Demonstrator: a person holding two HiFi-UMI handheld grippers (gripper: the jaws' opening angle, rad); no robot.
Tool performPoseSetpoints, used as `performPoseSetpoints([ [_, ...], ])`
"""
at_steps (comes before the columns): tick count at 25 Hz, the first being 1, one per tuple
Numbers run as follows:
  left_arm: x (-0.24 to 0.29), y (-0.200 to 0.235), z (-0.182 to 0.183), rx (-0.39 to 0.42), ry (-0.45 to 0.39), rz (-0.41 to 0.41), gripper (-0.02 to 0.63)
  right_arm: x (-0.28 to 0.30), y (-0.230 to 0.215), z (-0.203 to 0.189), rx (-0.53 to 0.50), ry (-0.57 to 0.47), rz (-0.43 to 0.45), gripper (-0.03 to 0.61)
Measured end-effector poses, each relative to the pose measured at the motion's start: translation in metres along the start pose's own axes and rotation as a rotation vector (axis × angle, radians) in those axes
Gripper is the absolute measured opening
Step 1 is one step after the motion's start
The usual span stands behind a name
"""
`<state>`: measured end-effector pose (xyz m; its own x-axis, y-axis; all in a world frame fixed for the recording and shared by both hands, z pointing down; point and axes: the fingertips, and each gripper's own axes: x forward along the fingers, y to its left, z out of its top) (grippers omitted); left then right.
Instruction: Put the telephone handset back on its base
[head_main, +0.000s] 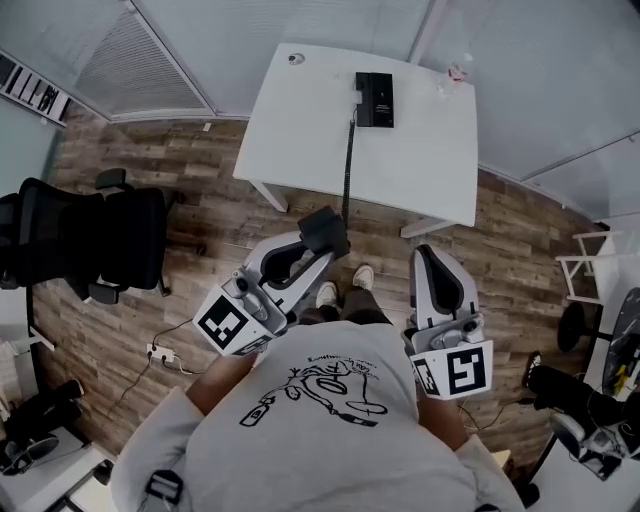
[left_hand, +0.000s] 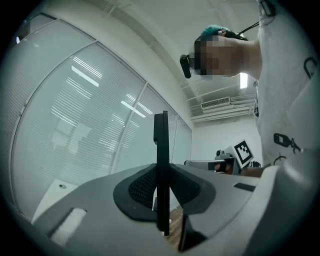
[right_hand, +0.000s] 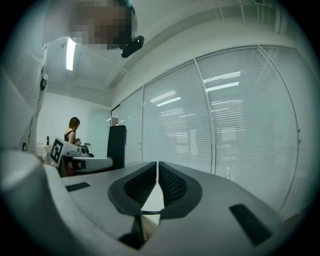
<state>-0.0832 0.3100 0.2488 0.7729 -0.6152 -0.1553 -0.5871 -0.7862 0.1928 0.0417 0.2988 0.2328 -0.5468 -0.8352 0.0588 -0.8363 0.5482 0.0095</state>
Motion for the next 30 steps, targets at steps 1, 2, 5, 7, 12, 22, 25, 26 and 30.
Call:
performPoseSetpoints([
  [1,0.001,0.002,-0.001,-0.002,0.0,0.0,0.069,0.001,-0.002,-0.002,0.004,0.003,-0.004,0.011],
  [2,0.003,0.005,-0.003,-0.004,0.001,0.001,0.069,0.003,-0.004,-0.004,0.01,0.006,-0.008,0.011],
  [5,0.009,0.012,-0.006,-0.007,0.002,0.006,0.069,0.009,-0.011,-0.008,0.016,0.007,-0.012,0.011],
  [7,0.012,0.016,-0.006,-0.006,0.003,0.007,0.069,0.016,-0.013,-0.008,0.015,0.003,-0.006,0.011],
  [12,0.028,0.032,-0.004,-0.008,0.006,0.012,0.069,0.036,-0.027,-0.004,0.018,-0.006,0.007,0.011],
  [22,0.103,0.069,-0.016,-0.011,0.054,0.02,0.069,0.073,-0.109,-0.005,0.047,-0.007,0.0,0.011],
  [25,0.131,0.08,-0.018,-0.012,0.065,0.023,0.069,0.084,-0.139,-0.005,0.054,-0.01,-0.006,0.011],
  [26,0.139,0.083,-0.019,-0.012,0.066,0.023,0.069,0.088,-0.148,-0.005,0.057,-0.013,-0.007,0.011],
  [30,0.171,0.096,-0.022,-0.014,0.077,0.027,0.069,0.102,-0.181,-0.007,0.071,-0.017,-0.002,0.011],
])
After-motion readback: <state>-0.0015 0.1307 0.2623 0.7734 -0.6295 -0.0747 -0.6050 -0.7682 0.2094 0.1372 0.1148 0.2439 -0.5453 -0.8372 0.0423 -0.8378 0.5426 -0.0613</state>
